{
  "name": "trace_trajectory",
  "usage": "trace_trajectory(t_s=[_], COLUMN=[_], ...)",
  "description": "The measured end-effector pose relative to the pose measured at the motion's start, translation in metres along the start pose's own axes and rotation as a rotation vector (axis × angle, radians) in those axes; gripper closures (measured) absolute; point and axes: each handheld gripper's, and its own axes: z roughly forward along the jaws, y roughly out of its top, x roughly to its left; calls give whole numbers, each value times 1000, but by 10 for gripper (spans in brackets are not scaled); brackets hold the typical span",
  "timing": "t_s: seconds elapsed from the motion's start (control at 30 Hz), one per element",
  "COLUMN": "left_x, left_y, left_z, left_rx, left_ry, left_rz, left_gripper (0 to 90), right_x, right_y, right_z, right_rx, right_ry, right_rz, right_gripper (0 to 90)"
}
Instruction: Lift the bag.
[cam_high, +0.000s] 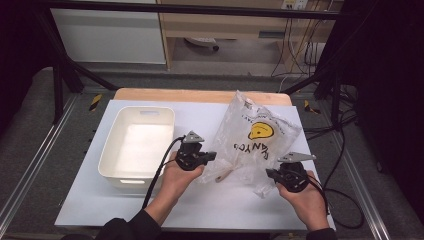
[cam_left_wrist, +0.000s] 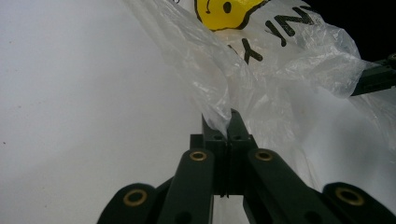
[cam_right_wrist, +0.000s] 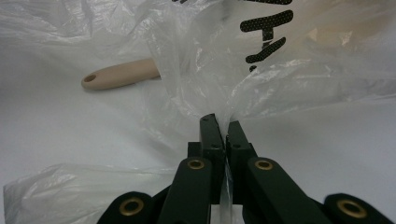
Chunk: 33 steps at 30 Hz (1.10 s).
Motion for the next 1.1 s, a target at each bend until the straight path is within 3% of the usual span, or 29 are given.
trace_trajectory(t_s=[0.4, 0.67, 1.1], left_x=[-2, 3, 6], left_y=[16, 22, 34], left_z=[-6, -9, -16], left_rx=[-12, -18, -34], left_ry=[-12, -50, -40], left_rz=[8, -34, -20], left_gripper=[900, 900, 900], right_x=[-3, -4, -6], right_y=[14, 19, 28], right_z=[-5, -6, -11], right_rx=[-8, -9, -17], right_ry=[-1, 2, -1], right_rz=[-13, -16, -29], right_gripper=[900, 900, 900])
